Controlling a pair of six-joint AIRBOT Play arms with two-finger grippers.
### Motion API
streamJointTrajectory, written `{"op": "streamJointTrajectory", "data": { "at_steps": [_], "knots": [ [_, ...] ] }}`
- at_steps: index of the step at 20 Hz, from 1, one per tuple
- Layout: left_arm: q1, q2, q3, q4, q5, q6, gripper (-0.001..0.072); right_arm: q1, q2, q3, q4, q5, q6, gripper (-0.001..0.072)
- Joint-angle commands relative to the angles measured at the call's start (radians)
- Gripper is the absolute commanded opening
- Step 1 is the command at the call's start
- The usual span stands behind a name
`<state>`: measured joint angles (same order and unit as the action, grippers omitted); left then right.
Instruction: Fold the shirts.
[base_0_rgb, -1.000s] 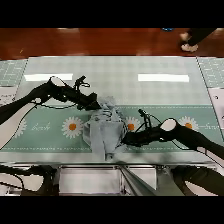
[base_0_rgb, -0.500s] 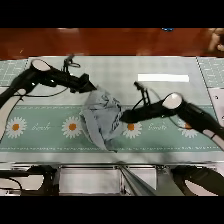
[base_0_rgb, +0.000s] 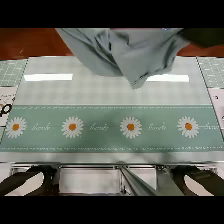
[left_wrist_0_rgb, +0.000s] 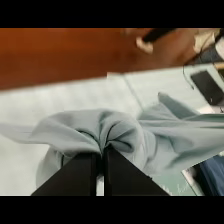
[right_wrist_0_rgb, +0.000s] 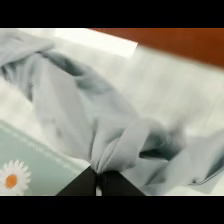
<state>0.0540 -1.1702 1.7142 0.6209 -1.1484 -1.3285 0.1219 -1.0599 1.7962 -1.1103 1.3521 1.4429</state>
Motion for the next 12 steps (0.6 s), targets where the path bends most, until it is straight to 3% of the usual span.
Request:
{"op": "streamJointTrajectory", "data": {
  "at_steps": [1, 7, 10, 12],
  "knots": [
    [0.077, 0.16, 0.096, 0.004, 0.006, -0.003, 0.0027, -0.021, 0.031, 0.274, -0.13, 0.108, 0.016, 0.0022],
    [0.139, 0.393, 0.095, 0.179, -0.106, -0.054, 0.0027, -0.021, 0.211, 0.278, -0.354, 0.162, 0.068, 0.0023],
    [0.139, 0.466, 0.084, 0.203, -0.199, -0.057, 0.0027, -0.021, 0.251, 0.269, -0.356, 0.314, 0.121, 0.0023],
    [0.139, 0.508, 0.026, 0.203, -0.265, -0.057, 0.0027, -0.021, 0.264, 0.182, -0.273, 0.406, 0.132, 0.0023]
  ]
}}
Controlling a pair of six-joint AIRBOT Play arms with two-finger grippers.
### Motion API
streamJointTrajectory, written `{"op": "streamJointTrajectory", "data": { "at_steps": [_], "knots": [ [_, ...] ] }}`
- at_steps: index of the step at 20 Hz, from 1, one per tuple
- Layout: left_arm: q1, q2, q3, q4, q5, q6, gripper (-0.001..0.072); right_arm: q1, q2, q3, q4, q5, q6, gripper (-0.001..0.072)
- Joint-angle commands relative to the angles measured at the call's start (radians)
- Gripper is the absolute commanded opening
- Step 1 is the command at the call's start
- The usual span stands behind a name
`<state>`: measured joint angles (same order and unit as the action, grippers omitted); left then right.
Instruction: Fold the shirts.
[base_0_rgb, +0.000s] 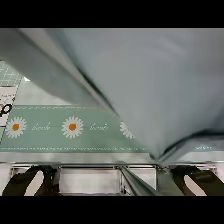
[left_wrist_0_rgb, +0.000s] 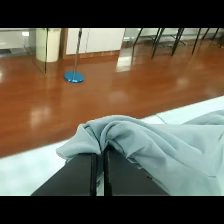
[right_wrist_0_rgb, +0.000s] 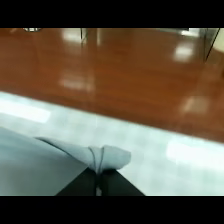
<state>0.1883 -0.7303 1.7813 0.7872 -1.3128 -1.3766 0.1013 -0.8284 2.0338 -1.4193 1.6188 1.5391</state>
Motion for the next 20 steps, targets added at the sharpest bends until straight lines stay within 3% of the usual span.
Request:
{"op": "streamJointTrajectory", "data": {
  "at_steps": [1, 4, 7, 12, 16, 19, 20],
  "knots": [
    [0.005, 0.089, -0.093, 0.036, -0.117, -0.012, 0.0027, 0.0, 0.04, -0.135, 0.097, 0.14, 0.035, 0.0023],
    [0.004, 0.147, -0.346, 0.036, -0.12, -0.024, 0.0027, 0.0, 0.042, -0.41, 0.23, 0.058, -0.005, 0.0023],
    [0.004, 0.152, -0.637, 0.036, -0.085, -0.022, 0.0027, 0.0, 0.007, -0.699, 0.232, -0.127, -0.032, 0.0023],
    [-0.031, 0.039, -1.06, 0.035, 0.381, 0.023, 0.0027, 0.0, -0.29, -0.805, 0.243, -0.333, -0.085, 0.0023],
    [-0.102, -0.24, -1.061, 0.032, 0.678, 0.034, 0.0027, -0.001, -0.537, -0.72, 0.258, -0.46, -0.084, 0.0023],
    [-0.125, -0.452, -0.975, 0.029, 0.742, 0.034, 0.0028, -0.001, -0.658, -0.65, 0.257, -0.522, -0.056, 0.0024],
    [-0.124, -0.508, -0.945, 0.029, 0.741, 0.033, 0.0034, -0.001, -0.681, -0.633, 0.257, -0.541, -0.044, 0.0086]
  ]
}}
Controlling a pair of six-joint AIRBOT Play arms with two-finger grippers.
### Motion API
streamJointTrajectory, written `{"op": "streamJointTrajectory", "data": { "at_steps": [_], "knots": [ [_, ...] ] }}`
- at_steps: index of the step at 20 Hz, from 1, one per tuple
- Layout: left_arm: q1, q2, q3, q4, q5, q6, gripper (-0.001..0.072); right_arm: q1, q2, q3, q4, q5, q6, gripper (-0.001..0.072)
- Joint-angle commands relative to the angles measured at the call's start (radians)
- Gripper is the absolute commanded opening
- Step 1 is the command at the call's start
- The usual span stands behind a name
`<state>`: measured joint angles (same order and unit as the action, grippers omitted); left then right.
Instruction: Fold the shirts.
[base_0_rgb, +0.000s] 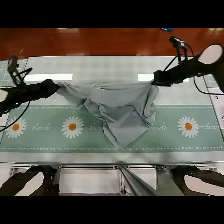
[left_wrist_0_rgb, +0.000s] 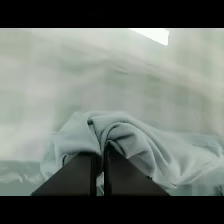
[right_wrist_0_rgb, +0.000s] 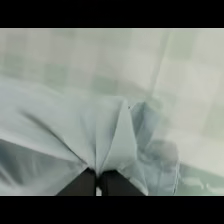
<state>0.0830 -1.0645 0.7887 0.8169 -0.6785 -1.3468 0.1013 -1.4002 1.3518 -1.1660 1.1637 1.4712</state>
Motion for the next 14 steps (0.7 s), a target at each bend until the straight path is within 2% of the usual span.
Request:
{"op": "streamJointTrajectory", "data": {
  "at_steps": [1, 2, 3, 5, 7, 9, 11, 14],
  "knots": [
    [-0.018, -0.223, 0.081, 0.0, 0.096, 0.003, 0.016, -0.007, -0.121, 0.061, 0.006, -0.099, 0.037, 0.0351],
    [-0.005, -0.254, 0.117, 0.0, 0.057, 0.003, 0.044, -0.023, -0.124, 0.079, 0.004, -0.085, 0.037, 0.0418],
    [0.025, -0.271, 0.161, 0.015, -0.003, 0.0, 0.0505, -0.055, -0.123, 0.109, 0.005, -0.037, 0.037, 0.0418],
    [0.119, -0.268, 0.244, 0.049, -0.148, -0.005, 0.0505, -0.169, -0.097, 0.177, -0.001, 0.119, 0.024, 0.0418],
    [0.24, -0.249, 0.283, 0.058, -0.312, -0.035, 0.0504, -0.301, -0.033, 0.165, -0.012, 0.217, 0.003, 0.0417],
    [0.292, -0.237, 0.232, 0.041, -0.432, -0.045, 0.0504, -0.403, 0.074, 0.005, 0.014, 0.194, 0.003, 0.0416],
    [0.266, -0.239, 0.122, -0.021, -0.455, -0.027, 0.0504, -0.435, 0.203, -0.285, 0.103, 0.085, -0.007, 0.0415],
    [0.19, -0.251, 0.03, -0.082, -0.33, 0.0, 0.0505, -0.422, 0.352, -0.665, 0.27, 0.021, -0.137, 0.0411]
  ]
}}
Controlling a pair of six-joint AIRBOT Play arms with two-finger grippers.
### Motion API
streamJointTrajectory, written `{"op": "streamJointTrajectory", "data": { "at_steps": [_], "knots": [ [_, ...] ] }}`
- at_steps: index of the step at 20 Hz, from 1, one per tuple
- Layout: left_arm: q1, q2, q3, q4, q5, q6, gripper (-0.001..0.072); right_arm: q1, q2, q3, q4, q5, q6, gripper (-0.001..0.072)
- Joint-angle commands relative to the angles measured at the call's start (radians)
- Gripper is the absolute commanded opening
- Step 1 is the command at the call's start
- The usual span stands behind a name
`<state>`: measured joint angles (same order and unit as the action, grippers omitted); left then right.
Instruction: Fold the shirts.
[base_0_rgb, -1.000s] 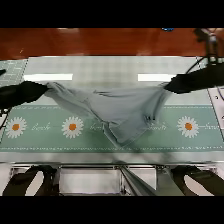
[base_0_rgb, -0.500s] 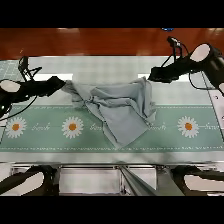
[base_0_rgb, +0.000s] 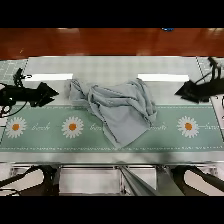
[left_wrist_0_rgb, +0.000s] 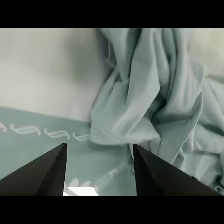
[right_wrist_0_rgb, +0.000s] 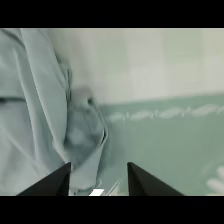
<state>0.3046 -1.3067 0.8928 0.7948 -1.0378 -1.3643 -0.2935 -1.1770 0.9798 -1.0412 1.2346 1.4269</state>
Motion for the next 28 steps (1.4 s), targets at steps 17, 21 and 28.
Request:
{"op": "streamJointTrajectory", "data": {
  "at_steps": [17, 21, 28],
  "knots": [
    [-0.2, -0.362, 0.21, -0.052, 0.027, 0.023, 0.0027, 0.013, 0.303, -0.596, 0.225, 0.042, -0.107, 0.0408],
    [-0.2, -0.362, 0.222, -0.053, 0.022, 0.026, 0.0027, 0.256, 0.272, -0.595, 0.224, -0.068, 0.006, 0.0408],
    [-0.201, -0.362, 0.221, -0.054, 0.0, 0.026, 0.0027, 0.507, 0.086, -0.594, 0.371, -0.266, 0.052, 0.0408]
  ]
}}
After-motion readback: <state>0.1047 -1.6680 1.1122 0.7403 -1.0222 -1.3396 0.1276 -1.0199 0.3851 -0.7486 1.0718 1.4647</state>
